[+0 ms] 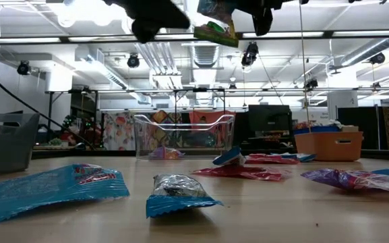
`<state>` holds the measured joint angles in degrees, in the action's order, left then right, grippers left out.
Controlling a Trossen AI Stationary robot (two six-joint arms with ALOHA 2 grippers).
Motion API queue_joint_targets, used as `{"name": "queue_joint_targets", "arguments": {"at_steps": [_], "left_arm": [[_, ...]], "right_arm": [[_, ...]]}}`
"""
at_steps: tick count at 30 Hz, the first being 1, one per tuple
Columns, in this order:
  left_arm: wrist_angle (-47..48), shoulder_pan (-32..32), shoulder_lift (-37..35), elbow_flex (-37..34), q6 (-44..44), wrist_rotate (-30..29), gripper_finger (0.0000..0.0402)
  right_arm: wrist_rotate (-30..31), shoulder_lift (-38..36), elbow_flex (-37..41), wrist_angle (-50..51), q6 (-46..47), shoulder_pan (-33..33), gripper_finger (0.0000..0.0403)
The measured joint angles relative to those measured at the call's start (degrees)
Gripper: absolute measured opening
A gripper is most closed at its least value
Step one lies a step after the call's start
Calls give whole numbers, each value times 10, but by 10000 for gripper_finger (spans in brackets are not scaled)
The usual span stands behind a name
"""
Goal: Sort candy
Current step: Put the light blue gummy into the transparent bin
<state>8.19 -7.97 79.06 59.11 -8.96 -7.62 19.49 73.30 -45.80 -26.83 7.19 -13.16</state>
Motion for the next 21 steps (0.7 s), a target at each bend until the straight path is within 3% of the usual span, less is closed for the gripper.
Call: {"name": "queue_joint_targets", "arguments": {"at_steps": [4, 8, 15, 21], "left_arm": [[68, 0, -25, 0, -11, -70, 0], [114, -2, -51, -6, -56, -95, 0], [124, -19, -65, -51, -121, -100, 0], [120, -37, -64, -89, -185, -100, 0]], "right_arm": [[35, 0, 0, -23, 19, 20, 8], [80, -1, 0, -60, 8, 49, 8], [80, 1, 0, -78, 7, 136, 8], [41, 21, 0, -79, 25, 210, 9]]}}
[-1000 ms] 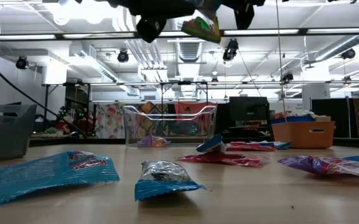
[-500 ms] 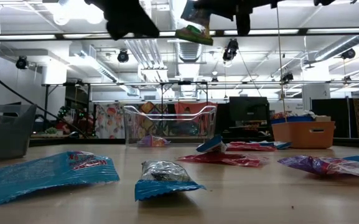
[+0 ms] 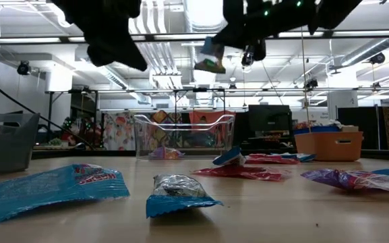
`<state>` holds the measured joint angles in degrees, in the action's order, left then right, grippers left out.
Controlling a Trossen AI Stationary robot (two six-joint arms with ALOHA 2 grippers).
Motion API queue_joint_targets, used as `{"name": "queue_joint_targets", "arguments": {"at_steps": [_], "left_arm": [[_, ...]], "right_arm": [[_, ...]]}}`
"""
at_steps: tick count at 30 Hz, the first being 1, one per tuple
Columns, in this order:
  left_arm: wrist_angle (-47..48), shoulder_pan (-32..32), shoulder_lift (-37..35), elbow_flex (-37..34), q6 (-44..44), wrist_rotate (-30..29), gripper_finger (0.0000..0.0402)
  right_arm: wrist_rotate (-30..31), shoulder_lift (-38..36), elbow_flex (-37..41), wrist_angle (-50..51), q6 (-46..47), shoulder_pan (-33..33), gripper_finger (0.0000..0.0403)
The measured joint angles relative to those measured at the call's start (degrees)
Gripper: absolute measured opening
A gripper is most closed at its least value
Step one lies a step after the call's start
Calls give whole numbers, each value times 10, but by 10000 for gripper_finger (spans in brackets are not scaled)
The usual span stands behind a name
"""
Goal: Sort candy
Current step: Put the light blue gummy into the transparent bin
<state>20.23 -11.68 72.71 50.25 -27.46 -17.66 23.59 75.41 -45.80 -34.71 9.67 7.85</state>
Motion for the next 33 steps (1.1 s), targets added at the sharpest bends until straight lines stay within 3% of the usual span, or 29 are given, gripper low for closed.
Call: {"name": "queue_joint_targets", "arguments": {"at_steps": [10, 25, 33], "left_arm": [[-9, -19, 0, -25, -32, -20, 0], [-4, -20, -1, -43, -36, -29, 0], [-4, -21, -1, -75, -75, -29, 0]], "right_arm": [[-28, 78, -21, -26, 23, 68, 9], [-32, 223, -127, -15, -18, 78, 10], [-32, 225, -150, 27, -16, 78, 66]]}}
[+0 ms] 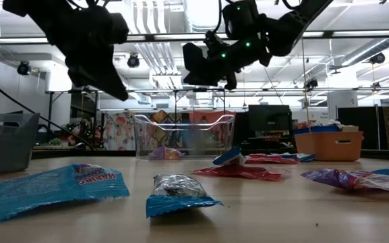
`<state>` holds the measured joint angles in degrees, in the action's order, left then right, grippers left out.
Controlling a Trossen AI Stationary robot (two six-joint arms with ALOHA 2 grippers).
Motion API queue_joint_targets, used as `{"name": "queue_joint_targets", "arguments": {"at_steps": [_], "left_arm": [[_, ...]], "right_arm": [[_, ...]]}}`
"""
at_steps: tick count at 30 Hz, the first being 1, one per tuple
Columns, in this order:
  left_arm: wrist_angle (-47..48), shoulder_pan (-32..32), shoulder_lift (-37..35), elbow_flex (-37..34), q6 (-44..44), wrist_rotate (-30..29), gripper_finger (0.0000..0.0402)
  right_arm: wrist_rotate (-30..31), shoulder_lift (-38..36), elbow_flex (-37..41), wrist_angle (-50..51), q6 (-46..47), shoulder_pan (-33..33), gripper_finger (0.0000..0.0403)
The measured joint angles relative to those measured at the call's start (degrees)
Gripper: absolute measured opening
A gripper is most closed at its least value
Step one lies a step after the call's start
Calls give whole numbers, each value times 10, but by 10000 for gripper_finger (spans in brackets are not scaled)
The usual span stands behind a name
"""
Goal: Sort candy
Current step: Put the light blue gummy into the transparent bin, then put the white chocolate into the orange bin
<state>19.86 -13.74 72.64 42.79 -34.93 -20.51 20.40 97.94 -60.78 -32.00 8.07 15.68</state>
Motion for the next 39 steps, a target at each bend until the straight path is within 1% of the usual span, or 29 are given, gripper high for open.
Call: {"name": "queue_joint_targets", "arguments": {"at_steps": [4, 7, 9, 14, 17, 19, 22, 26, 31, 34, 39], "left_arm": [[-1, 0, 0, -6, -14, 0, 0], [-2, -2, 0, -7, -26, 2, 0], [-2, -5, 0, -7, -39, 17, 0], [-13, -20, 0, -6, -69, 88, 0], [-17, -38, 0, -6, -81, 96, 0], [-24, -53, 0, -6, -81, 96, 0], [-50, -75, 3, -6, -76, 104, 0], [-108, -101, 18, -6, -57, 108, 0], [-164, -106, 53, 2, -21, 107, 0], [-176, -106, 81, 22, 17, 94, 0], [-178, -106, 144, 69, 116, 53, 7]], "right_arm": [[0, -13, -10, 45, 11, 0, 108], [-2, -35, -15, 96, 11, -4, 131], [-22, -52, -15, 135, 11, -7, 142], [-122, -111, -15, 241, 9, -17, 155], [-176, -148, -14, 317, 6, -32, 153], [-192, -172, -14, 366, -2, -48, 149], [-193, -207, -14, 435, -6, -81, 142], [-194, -242, -14, 512, 3, -136, 132], [-194, -254, -13, 574, 71, -202, 127], [-189, -252, -11, 594, 92, -236, 134], [-189, -238, -8, 628, 77, -283, 162]]}}
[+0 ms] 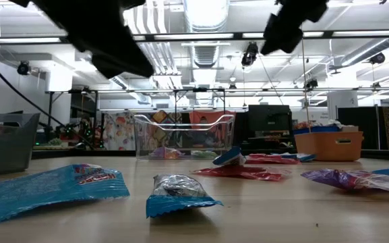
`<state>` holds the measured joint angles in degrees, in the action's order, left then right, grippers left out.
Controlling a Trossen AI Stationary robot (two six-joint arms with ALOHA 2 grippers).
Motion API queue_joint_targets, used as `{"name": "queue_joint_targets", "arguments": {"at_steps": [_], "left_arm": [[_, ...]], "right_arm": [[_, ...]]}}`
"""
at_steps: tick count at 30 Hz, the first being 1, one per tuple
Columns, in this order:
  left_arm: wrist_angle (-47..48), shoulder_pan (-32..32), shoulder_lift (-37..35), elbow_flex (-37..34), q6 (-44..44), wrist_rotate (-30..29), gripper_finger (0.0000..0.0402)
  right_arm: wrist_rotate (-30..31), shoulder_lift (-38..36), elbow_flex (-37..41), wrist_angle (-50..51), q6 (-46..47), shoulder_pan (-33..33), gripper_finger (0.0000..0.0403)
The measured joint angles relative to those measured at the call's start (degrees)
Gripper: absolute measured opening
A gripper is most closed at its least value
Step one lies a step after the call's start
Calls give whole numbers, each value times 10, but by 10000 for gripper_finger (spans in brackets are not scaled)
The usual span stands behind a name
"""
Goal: Sort candy
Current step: Put the white chocolate into the orange bin
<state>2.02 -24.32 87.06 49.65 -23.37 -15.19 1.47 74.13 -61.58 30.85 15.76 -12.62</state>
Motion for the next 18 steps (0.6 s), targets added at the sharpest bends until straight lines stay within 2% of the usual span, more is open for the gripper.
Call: {"name": "queue_joint_targets", "arguments": {"at_steps": [7, 10, 14, 18], "left_arm": [[-28, 6, 102, 57, 113, -55, 72], [-75, 16, 147, 67, 149, -82, 108], [-163, 30, 196, 67, 193, -86, 148], [-180, 40, 228, 69, 195, -89, 169]], "right_arm": [[1, -8, 0, 86, 64, -40, 190], [2, -13, 1, 94, 77, -58, 191], [26, -13, 3, 92, 81, -79, 191], [45, -14, 9, 93, 93, -90, 192]]}}
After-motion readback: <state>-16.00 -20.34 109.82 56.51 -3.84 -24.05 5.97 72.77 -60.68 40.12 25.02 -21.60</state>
